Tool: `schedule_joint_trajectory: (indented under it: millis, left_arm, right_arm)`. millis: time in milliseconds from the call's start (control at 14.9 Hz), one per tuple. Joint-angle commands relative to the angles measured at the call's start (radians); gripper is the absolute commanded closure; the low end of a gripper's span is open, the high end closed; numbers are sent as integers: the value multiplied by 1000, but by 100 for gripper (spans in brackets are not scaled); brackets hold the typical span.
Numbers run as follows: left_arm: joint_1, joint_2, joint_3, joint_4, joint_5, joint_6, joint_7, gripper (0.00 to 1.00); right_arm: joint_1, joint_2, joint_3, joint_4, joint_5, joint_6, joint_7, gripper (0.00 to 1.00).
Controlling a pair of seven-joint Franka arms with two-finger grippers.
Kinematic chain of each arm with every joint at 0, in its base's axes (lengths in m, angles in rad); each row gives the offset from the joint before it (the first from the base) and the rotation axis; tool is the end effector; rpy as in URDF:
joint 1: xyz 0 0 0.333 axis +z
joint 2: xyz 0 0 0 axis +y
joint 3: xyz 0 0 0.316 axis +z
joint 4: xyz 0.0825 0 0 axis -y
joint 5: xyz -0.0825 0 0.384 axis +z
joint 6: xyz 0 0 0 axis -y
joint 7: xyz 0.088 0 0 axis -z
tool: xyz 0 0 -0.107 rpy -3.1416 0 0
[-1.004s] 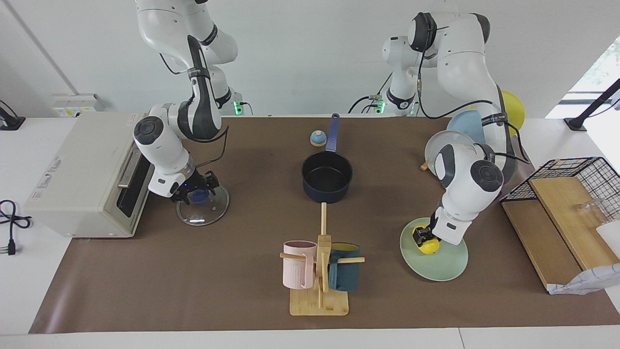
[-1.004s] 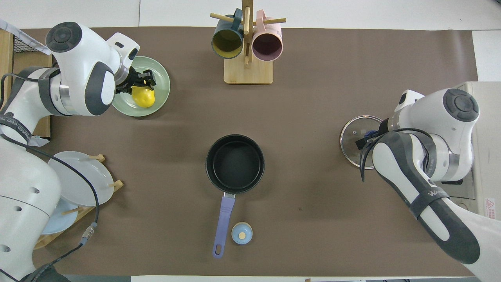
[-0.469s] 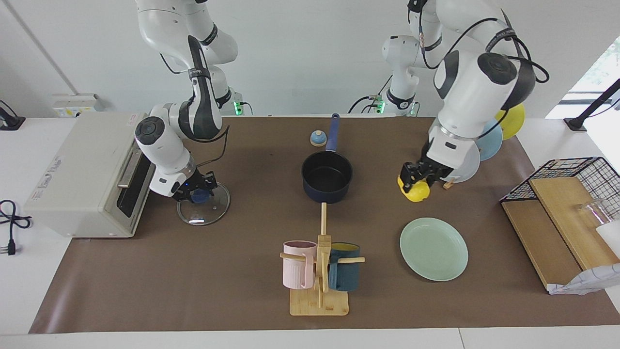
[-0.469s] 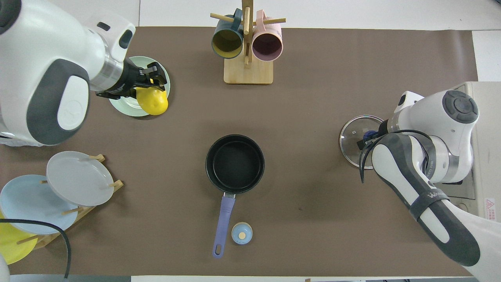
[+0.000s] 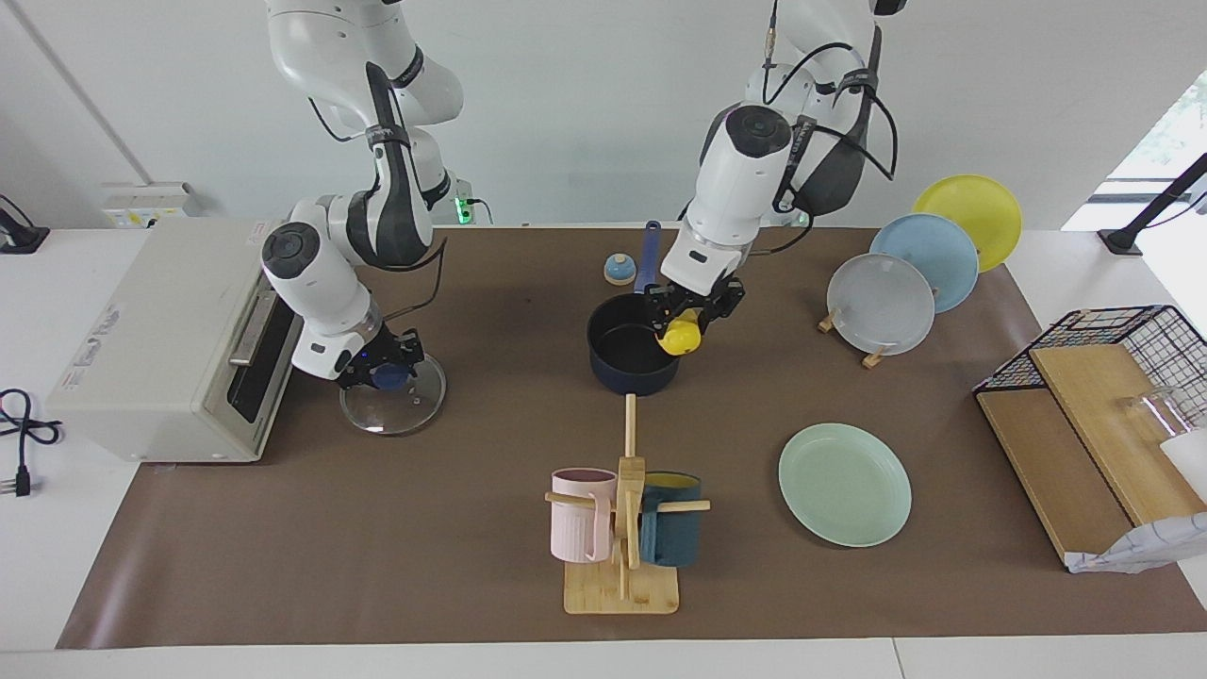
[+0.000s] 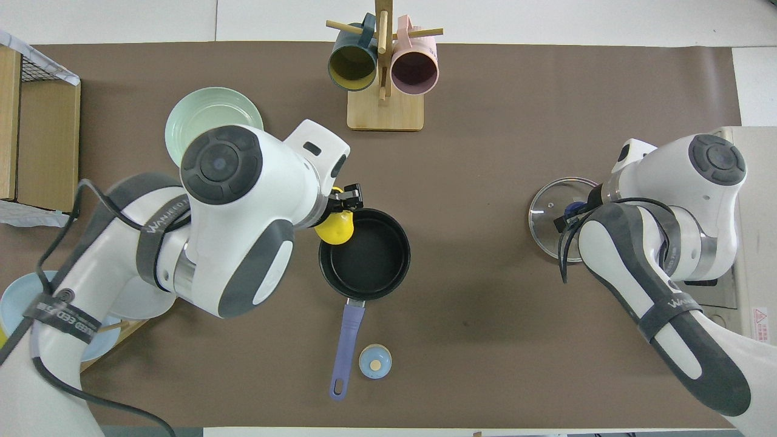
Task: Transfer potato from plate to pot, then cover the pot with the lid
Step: 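Carry the potato over the black pot with the left gripper, then release the potato into the pot while the right gripper lifts the glass lid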
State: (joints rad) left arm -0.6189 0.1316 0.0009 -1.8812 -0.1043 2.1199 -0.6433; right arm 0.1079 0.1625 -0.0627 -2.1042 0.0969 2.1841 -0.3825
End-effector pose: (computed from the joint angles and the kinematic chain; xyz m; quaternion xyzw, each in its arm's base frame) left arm 0.4901 -0.3542 0.4490 0.9968 0.0374 0.0162 0.0685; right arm 0.5584 0.0293 0.3350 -0.9817 -0.1832 0.0348 0.0397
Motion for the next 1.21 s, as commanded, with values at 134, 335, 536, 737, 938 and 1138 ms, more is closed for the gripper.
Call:
schedule_joint_trajectory:
  millis: [134, 335, 536, 737, 938, 1138]
  left_arm:
    - [-96, -27, 21, -159, 1, 155, -50, 100]
    - [-124, -12, 21, -203, 58, 189, -49, 100]
    - [-139, 2, 22, -228, 64, 233, -50, 100]
    - [-151, 43, 22, -228, 95, 258, -71, 100]
    - [-163, 85, 22, -228, 150, 301, -137, 100]
    - [-176, 114, 24, -228, 161, 318, -148, 100]
  right_arm:
    - [7, -6, 4, 84, 20, -99, 35, 60]
    - [41, -9, 26, 142, 26, -171, 128, 60]
    - [84, -14, 29, 171, 93, -199, 204, 59]
    - [87, -24, 46, 170, 144, -198, 240, 58]
    - [87, -35, 84, 170, 144, -196, 298, 58]
    - [87, -35, 90, 170, 144, -193, 304, 58]
